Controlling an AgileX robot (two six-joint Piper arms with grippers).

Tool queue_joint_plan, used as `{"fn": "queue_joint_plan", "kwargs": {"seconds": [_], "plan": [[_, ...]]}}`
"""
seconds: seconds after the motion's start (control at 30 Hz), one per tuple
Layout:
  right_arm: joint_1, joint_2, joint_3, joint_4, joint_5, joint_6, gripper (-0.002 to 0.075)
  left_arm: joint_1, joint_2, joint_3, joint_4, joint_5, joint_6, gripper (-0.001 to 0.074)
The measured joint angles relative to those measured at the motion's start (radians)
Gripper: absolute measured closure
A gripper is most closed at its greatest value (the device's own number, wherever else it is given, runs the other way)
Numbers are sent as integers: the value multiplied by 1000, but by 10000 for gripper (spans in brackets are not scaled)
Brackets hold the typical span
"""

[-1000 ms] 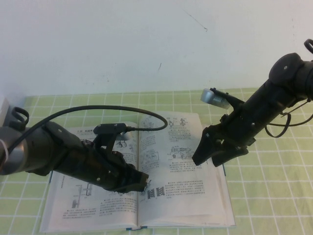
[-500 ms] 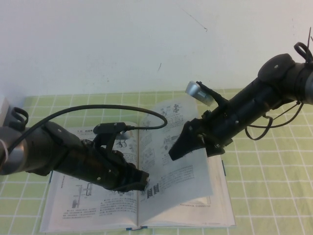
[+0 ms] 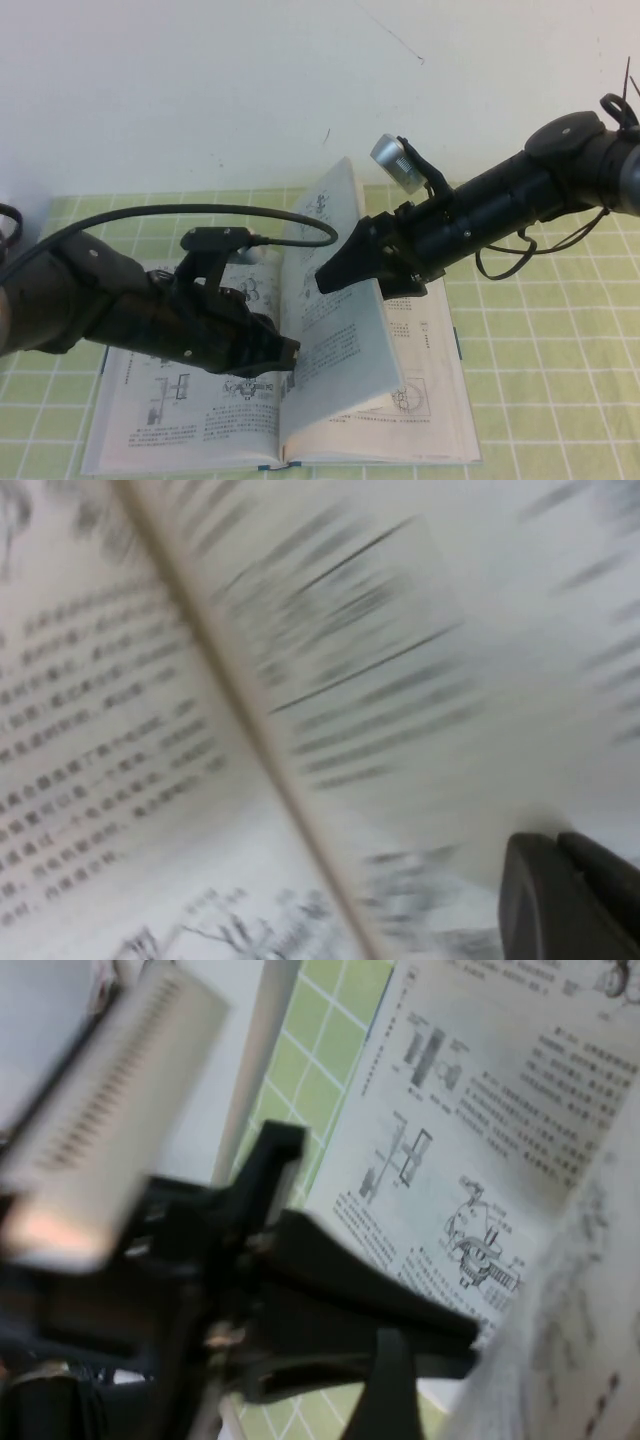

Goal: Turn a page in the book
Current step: Open the closed book

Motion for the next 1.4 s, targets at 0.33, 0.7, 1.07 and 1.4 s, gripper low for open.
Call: {"fn": "queue_joint_plan", "kwargs": {"seconds": [0.33, 0.7, 1.07, 1.4], "plan": [[10, 0, 0, 22, -12, -33, 167, 0, -294, 132, 39, -8, -46, 738], [10, 0, -37, 2, -23, -11, 167, 0, -442, 197, 42, 71, -90, 738], [18, 0, -179, -231, 61, 199, 167, 0, -443, 198, 42, 66, -87, 738], [116, 0, -179, -341, 56, 263, 167, 0, -443, 198, 39, 52, -75, 738]]}}
